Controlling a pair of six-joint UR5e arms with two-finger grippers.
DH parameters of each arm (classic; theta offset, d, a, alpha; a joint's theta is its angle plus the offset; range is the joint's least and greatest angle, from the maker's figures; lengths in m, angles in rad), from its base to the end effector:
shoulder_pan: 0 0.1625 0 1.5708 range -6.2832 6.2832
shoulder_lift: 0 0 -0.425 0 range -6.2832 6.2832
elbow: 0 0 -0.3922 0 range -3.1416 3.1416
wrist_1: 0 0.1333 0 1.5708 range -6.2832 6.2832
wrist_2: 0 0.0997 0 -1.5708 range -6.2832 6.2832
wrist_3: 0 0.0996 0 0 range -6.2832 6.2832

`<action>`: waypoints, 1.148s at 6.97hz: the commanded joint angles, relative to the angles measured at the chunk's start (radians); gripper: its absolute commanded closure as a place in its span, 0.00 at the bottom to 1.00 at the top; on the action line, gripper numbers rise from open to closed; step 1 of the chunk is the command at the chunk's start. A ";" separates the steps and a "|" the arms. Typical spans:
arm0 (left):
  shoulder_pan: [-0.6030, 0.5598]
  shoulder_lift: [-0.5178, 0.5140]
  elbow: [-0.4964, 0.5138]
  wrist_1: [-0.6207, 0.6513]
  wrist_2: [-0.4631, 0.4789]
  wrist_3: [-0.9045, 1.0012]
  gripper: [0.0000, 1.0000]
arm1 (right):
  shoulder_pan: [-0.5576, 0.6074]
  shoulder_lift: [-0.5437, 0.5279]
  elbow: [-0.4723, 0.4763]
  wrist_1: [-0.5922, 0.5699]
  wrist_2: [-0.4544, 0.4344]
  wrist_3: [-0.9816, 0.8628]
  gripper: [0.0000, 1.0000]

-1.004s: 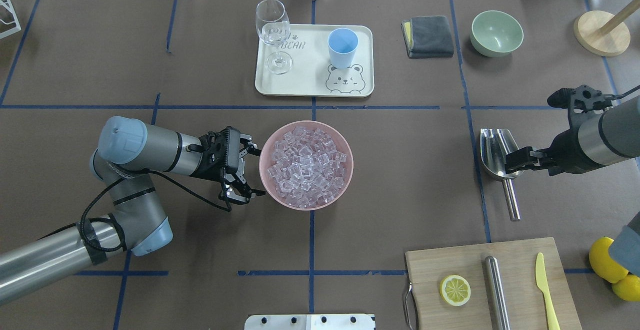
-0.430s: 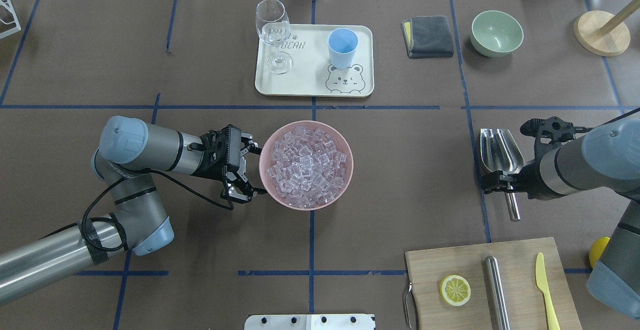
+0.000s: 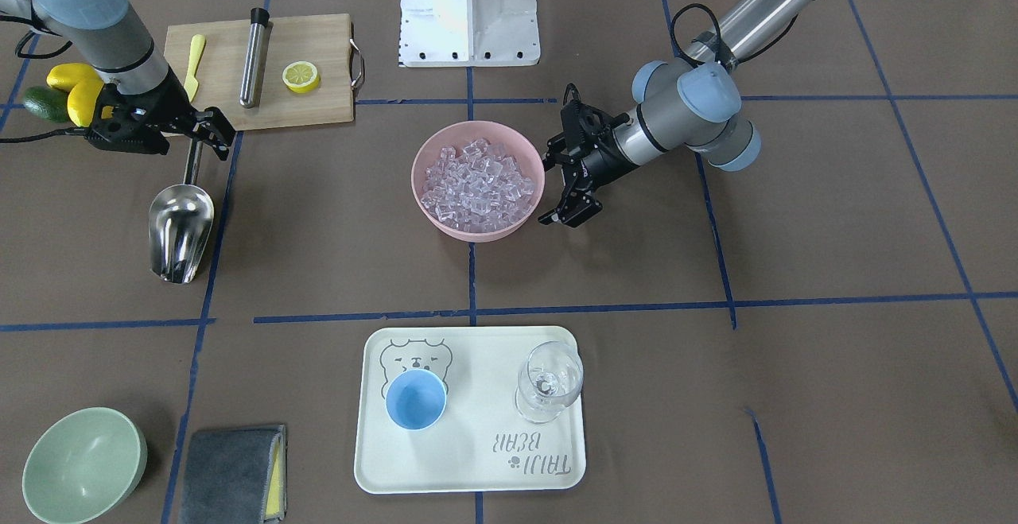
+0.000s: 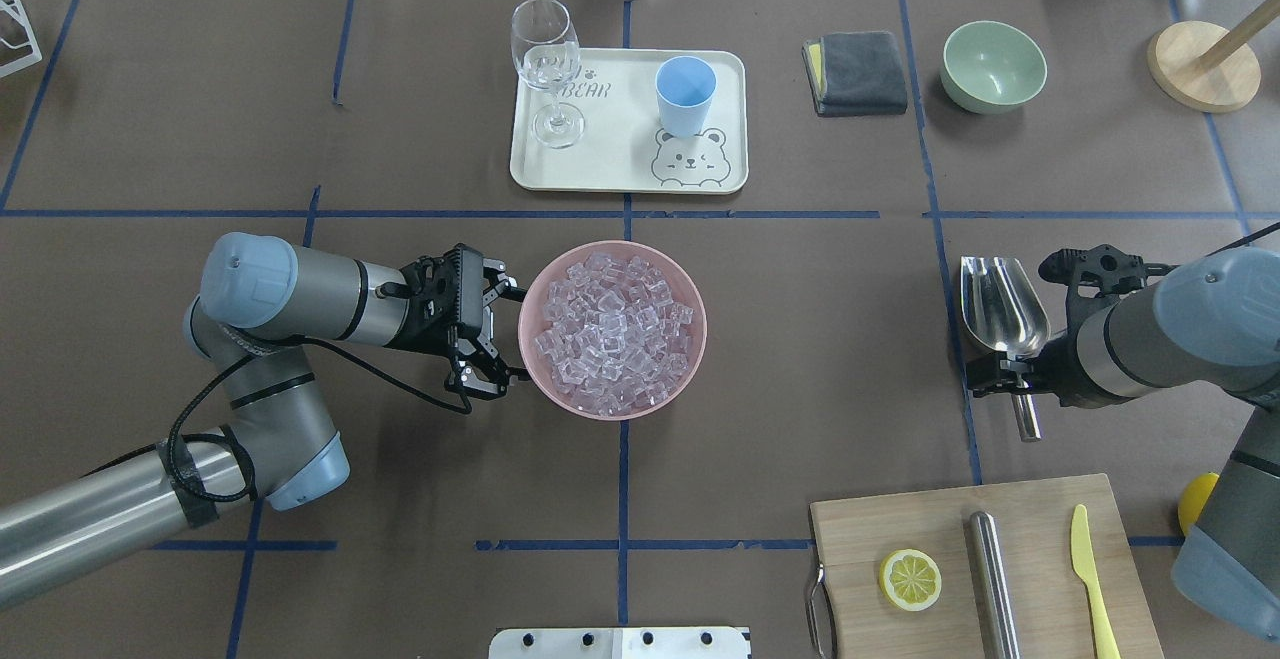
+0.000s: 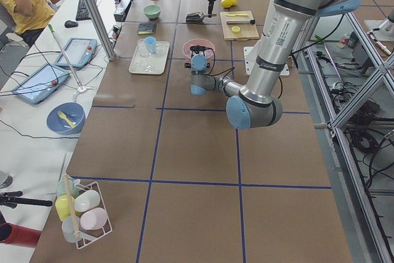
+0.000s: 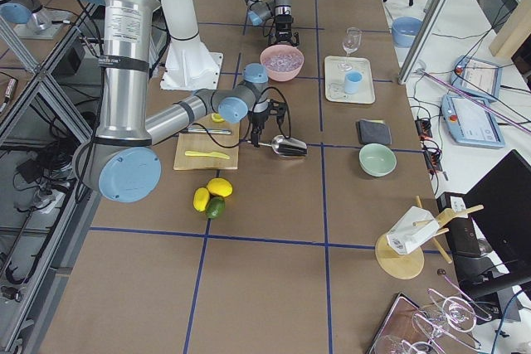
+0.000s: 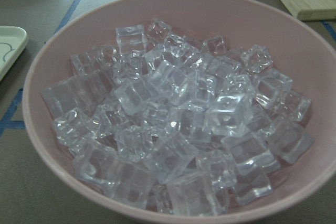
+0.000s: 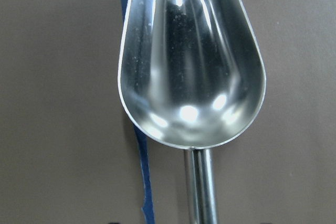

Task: Put ice in cup with scoop
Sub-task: 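Grasp the metal scoop handle with the right gripper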

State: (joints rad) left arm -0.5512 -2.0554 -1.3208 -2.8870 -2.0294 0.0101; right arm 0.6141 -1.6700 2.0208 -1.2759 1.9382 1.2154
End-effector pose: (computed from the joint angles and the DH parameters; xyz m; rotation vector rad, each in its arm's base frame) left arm 0.5247 -0.4273 0.3495 1.2386 1.1276 1.1496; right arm -0.3212 -0.3458 0.4649 -0.0162 -0.7300 0.1285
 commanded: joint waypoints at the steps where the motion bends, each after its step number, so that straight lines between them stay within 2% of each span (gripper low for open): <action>1: 0.001 0.000 0.000 0.000 0.001 0.001 0.00 | -0.008 -0.002 -0.022 0.000 0.005 -0.026 0.24; 2: 0.002 0.000 0.000 0.000 0.001 -0.001 0.00 | -0.007 -0.002 -0.022 0.000 0.010 -0.028 0.37; 3: 0.005 -0.002 0.000 0.000 0.003 0.001 0.00 | -0.007 -0.002 -0.022 0.000 0.013 -0.030 0.59; 4: 0.008 -0.002 0.000 0.000 0.001 0.001 0.00 | -0.007 -0.002 -0.020 -0.002 0.031 -0.037 0.75; 5: 0.008 -0.002 0.000 0.000 0.003 0.001 0.00 | -0.005 -0.005 -0.020 -0.005 0.044 -0.059 1.00; 8: 0.008 -0.002 0.000 0.000 0.003 0.001 0.00 | -0.002 -0.005 -0.013 -0.010 0.045 -0.103 1.00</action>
State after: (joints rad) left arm -0.5431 -2.0571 -1.3208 -2.8870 -2.0264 0.0107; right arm 0.6111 -1.6759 2.0010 -1.2861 1.9823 1.1208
